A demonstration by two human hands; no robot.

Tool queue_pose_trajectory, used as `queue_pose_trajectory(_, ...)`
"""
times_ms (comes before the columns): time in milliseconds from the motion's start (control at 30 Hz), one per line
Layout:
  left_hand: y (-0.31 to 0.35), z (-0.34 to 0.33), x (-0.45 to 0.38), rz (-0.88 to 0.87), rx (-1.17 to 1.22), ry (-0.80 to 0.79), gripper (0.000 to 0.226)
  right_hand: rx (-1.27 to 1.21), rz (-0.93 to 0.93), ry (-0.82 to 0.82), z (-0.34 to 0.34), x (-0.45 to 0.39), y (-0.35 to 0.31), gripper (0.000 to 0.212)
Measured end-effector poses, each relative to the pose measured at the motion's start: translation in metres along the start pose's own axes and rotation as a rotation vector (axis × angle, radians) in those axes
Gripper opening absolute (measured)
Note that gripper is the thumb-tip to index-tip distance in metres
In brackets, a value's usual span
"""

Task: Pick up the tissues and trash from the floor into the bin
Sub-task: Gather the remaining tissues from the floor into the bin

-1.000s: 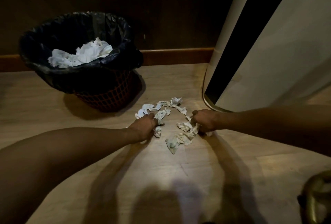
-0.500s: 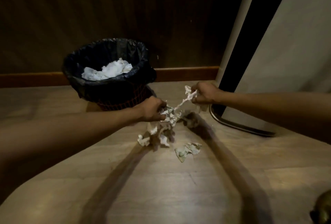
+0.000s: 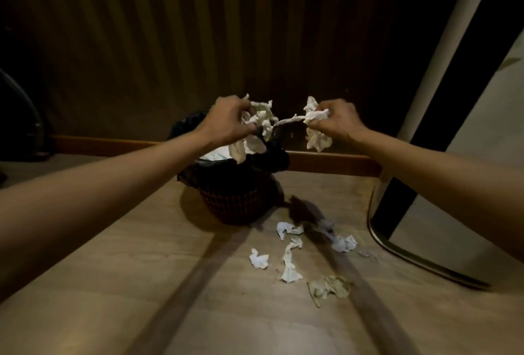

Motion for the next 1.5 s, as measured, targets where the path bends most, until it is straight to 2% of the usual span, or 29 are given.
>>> queue_pose_trajectory(67, -0.027, 0.009, -0.003, 0.081, 0.009, 0.002, 0.033, -0.045, -0.002, 0.011, -0.001, -0.009, -0.009, 0.031)
queue_pose_trajectory(200, -0.067, 0.001, -0.001, 0.200, 0.023, -0.107, 0.039, -0.143, -0.033, 0.018, -0.008, -0.023, -0.025, 0.041)
queue_pose_trajectory(367, -0.093, -0.018, 0.007, 0.301, 0.161, -0.189, 0.042, -0.263, -0.094, 0.006, -0.028, -0.035, -0.044, 0.024)
queue_pose_trajectory(467, -0.100, -0.015, 0.015, 0.298, 0.181, -0.155, 0.037, -0.264, -0.117, -0.026, -0.053, -0.043, -0.055, 0.021)
queue_pose_trajectory(633, -0.111, 0.000, 0.038, 0.314, 0.179, -0.023, 0.025, -0.263, -0.198, -0.150, -0.105, -0.045, -0.065, 0.040)
queue_pose_trajectory(867, -0.083, 0.016, 0.066, 0.116, 0.119, 0.023, 0.023, -0.294, -0.082, -0.199, -0.134, -0.049, -0.095, 0.044)
queue_pose_trajectory(1033, -0.048, -0.012, 0.085, -0.132, 0.111, -0.148, 0.020, -0.297, -0.055, -0.140, -0.119, -0.049, -0.083, 0.045)
queue_pose_trajectory(1133, -0.020, -0.042, 0.101, -0.279, 0.060, -0.257, 0.022, -0.237, -0.087, -0.011, -0.090, -0.048, -0.051, 0.035)
queue_pose_trajectory(1233, 0.003, -0.075, 0.117, -0.401, 0.049, -0.388, 0.018, -0.163, -0.157, -0.008, -0.069, -0.031, -0.006, 0.026)
queue_pose_trajectory(1300, 0.013, -0.097, 0.124, -0.453, 0.029, -0.474, 0.019, -0.076, -0.221, -0.033, -0.062, -0.011, 0.029, 0.018)
queue_pose_trajectory(1400, 0.018, -0.132, 0.134, -0.481, -0.065, -0.635, 0.039, 0.062, -0.330, -0.122, -0.065, 0.025, 0.083, 0.011)
queue_pose_trajectory(1500, 0.014, -0.165, 0.144, -0.472, -0.159, -0.740, 0.055, 0.192, -0.401, -0.286, -0.076, 0.059, 0.131, 0.025)
Point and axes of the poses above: each hand's wrist, its own x-axis away from the middle knuckle, its own z-axis out of the back of the hand, y = z × x, the point moved 8 cm from there along -x, towards the middle knuckle, and after that the axes turned 11 degrees about -x, right-handed, at the moved point
